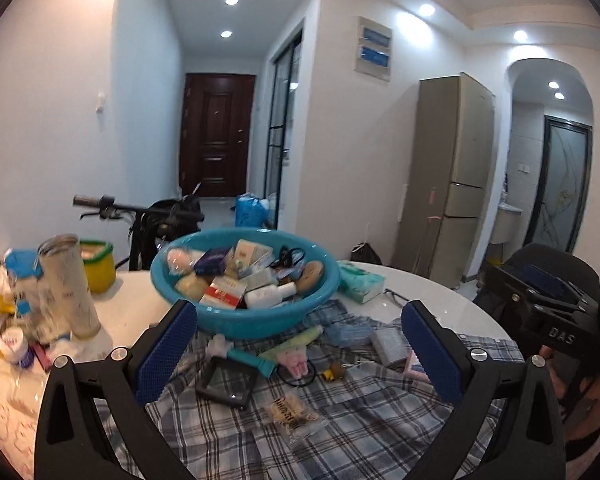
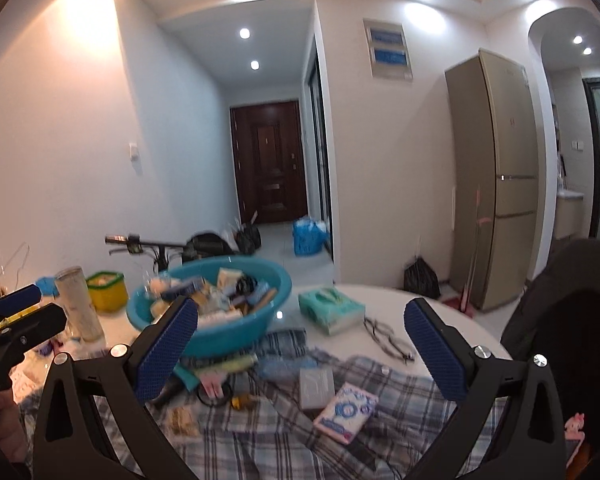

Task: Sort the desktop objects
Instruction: 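Lower both tools toward the plaid shirt items beside the basin, then close the left tool on the bagged pastry while the right tool grasps the pink tissue pack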

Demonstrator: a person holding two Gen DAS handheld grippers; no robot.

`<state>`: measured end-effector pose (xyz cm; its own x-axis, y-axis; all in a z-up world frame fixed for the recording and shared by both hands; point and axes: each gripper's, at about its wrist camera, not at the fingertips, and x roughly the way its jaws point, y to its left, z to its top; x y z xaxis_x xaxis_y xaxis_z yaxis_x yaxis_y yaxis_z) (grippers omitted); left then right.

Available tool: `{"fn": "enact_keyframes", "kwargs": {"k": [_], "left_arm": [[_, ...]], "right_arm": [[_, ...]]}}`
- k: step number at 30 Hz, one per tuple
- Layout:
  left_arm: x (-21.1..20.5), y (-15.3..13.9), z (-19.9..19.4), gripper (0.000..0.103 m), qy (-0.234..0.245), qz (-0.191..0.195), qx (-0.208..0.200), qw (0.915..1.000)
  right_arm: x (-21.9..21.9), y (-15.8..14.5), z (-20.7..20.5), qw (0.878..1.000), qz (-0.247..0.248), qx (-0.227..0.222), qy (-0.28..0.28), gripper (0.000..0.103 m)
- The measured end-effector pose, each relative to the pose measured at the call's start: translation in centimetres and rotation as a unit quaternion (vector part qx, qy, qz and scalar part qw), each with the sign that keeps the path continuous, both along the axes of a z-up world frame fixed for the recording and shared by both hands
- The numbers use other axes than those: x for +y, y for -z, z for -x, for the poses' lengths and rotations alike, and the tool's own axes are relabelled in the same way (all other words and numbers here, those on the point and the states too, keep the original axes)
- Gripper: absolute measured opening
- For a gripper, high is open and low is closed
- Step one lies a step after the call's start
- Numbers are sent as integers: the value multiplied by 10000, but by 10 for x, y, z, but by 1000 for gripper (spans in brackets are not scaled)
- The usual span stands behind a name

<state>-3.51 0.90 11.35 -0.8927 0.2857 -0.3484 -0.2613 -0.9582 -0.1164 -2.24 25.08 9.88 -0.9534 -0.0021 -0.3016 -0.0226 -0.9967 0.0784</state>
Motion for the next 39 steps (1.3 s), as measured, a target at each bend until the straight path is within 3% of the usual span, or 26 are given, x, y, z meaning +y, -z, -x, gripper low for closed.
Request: {"fn": "enact_keyframes", "kwargs": {"k": [11, 16, 20, 25, 32, 36, 39], "left_arm": [[3, 63, 27, 103, 23, 325, -1014, 9943], [9, 91, 42, 103, 242, 82, -1805, 9832], [21, 111, 49, 103, 316, 318, -2096, 9768], [27, 128, 60, 103, 407, 354, -2618, 9636], [44, 135, 69, 103, 671, 540, -2757, 9574], [51, 147, 84, 103, 531, 829, -2801, 9549], [55, 160, 95, 103, 559, 839, -2972, 9495]], "right_arm": [[26, 49, 21, 9935, -180, -1118, 85, 103], [33, 77, 32, 9871, 51, -1600, 74, 103], [32, 101, 38, 9789, 142, -2036, -65, 103], [35, 114, 41, 9737, 236, -2266, -74, 103], [31, 116, 49, 9733, 198, -2284, -120, 103], [29, 112, 52, 9740, 78, -2260, -113, 103], [31, 110, 52, 9749, 11, -2226, -73, 103]]}}
